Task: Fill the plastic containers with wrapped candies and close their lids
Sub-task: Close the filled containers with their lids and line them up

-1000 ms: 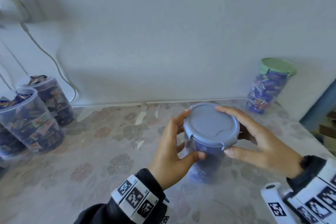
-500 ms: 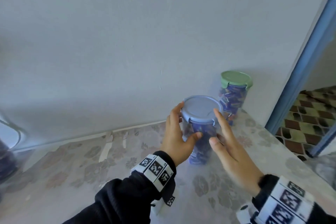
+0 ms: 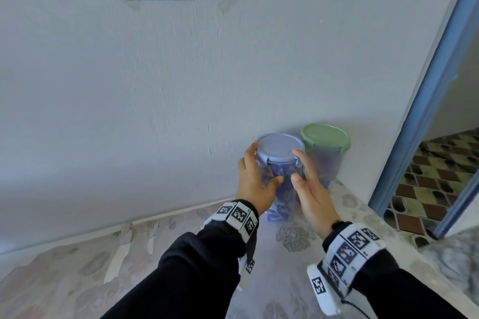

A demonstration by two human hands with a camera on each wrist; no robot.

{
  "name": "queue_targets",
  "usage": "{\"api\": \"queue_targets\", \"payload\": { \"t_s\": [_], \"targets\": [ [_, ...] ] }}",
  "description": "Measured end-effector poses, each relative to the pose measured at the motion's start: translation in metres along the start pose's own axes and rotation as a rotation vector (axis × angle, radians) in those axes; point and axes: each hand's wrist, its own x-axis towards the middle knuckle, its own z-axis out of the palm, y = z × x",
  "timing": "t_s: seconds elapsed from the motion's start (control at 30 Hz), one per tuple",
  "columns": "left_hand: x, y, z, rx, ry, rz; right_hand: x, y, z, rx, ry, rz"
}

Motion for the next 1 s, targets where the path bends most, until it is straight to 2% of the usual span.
{"api": "queue_targets", "payload": {
  "t_s": [0.33, 0.5, 0.6, 0.7, 0.77, 0.9, 1.0],
  "targets": [
    [0.014, -0.003, 0.001, 0.029, -0.027, -0.014, 0.016, 0.014, 0.004, 0.045, 0.001, 0.013],
    [0.016, -0.002, -0.015, 0.105, -0.221, -0.104, 0.012, 0.006, 0.005, 0.003, -0.034, 0.012],
    [0.003, 0.001, -0.033, 0.129, -0.251, -0.175, 0.003, -0.001, 0.012, -0.073, 0.068, 0.009],
    [-0.021, 0.004, -0.056, 0.129, -0.16, -0.218, -0.012, -0.006, 0.028, -0.1, 0.249, 0.007],
    [-0.041, 0.008, -0.076, 0.112, -0.07, -0.227, -0.024, -0.016, 0.043, -0.087, 0.276, -0.035],
    [-0.095, 0.009, -0.12, 0.001, 0.113, -0.22, -0.047, -0.043, 0.087, 0.022, 0.175, -0.072],
    [-0.147, 0.006, -0.166, -0.043, 0.3, -0.196, -0.063, -0.068, 0.13, 0.152, 0.071, -0.097]
  ]
}}
